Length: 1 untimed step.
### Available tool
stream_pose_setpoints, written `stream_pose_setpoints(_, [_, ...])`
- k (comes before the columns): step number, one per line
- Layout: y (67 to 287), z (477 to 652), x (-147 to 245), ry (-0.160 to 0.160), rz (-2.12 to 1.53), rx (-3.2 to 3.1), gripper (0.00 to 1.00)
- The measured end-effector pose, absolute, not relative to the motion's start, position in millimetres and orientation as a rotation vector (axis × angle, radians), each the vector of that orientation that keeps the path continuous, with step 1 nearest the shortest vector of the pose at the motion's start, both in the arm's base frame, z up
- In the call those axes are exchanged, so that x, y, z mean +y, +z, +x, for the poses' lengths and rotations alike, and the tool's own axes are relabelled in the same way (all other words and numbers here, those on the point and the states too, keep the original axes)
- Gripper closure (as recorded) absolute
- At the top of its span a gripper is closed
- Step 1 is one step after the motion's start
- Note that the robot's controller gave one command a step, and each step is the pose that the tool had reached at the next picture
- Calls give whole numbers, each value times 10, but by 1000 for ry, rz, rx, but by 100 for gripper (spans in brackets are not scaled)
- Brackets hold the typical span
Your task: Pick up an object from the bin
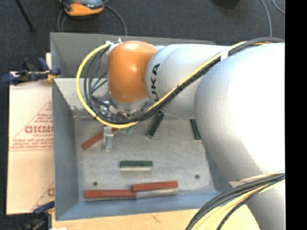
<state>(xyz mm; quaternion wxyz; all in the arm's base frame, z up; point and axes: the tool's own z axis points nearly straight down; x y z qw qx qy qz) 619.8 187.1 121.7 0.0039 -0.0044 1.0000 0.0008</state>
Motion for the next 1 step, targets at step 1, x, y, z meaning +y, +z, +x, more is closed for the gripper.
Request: stream_pose_setpoints(1, [756, 6470, 1949, 3, -314, 3122, 100])
